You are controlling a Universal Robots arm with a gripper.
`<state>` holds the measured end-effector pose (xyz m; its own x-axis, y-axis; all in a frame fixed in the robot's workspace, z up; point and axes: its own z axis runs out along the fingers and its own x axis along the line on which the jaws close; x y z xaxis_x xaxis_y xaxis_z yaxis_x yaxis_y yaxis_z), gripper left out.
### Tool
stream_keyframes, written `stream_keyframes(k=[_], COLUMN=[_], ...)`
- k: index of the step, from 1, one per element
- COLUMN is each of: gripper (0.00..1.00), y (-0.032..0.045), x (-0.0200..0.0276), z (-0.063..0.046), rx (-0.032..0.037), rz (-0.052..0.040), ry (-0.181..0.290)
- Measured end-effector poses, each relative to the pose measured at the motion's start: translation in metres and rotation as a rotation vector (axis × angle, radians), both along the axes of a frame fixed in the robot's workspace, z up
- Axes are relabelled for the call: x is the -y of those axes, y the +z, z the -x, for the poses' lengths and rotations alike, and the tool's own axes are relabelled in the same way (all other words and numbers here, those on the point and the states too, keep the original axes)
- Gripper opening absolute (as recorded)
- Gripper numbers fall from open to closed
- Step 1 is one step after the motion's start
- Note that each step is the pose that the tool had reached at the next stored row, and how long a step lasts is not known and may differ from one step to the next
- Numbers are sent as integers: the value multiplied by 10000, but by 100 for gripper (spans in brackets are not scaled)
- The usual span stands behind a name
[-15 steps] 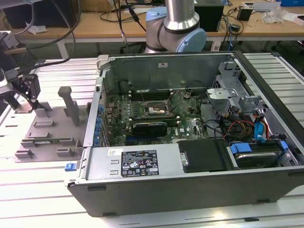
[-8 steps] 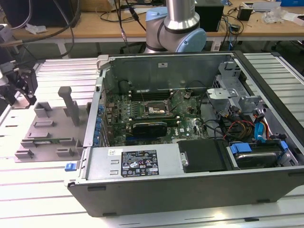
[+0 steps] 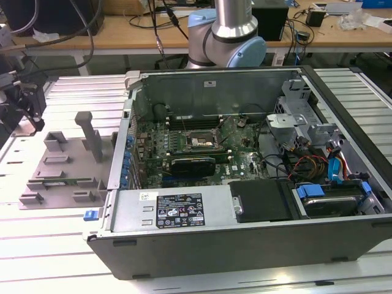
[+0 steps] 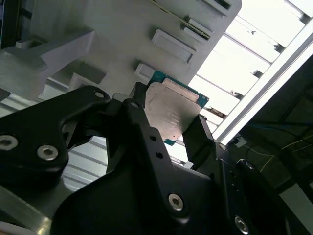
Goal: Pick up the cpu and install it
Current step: 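Pick up the cpu and move it towards the insertion slot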
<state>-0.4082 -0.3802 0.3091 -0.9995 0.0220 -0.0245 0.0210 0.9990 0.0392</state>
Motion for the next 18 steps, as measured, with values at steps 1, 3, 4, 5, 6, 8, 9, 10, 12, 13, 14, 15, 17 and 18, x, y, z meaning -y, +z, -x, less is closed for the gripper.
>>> stream_keyframes(k=[1, 3, 4, 5, 6, 8, 9, 10, 12, 13, 14, 15, 17, 18], gripper=[55, 55, 55, 55, 55, 55, 55, 55, 55, 55, 55, 55, 55, 55], y=[13, 80, 96, 116, 130, 170, 197, 236, 272, 303, 323, 337, 382, 397], x=[0, -1, -2, -3, -3, -3, -3, -5, -5, -5, -5, -5, -6, -6], z=[0, 0, 0, 0, 0, 0, 0, 0, 0, 0, 0, 0, 0, 0], rx=[0, 0, 0, 0, 0, -1, 0, -1, 0, 0, 0, -1, 0, 0], rz=[0, 1, 0, 0, 0, 1, 0, 0, 0, 0, 0, 0, 0, 1], ry=[1, 0, 0, 0, 1, 0, 0, 0, 0, 0, 0, 1, 0, 0])
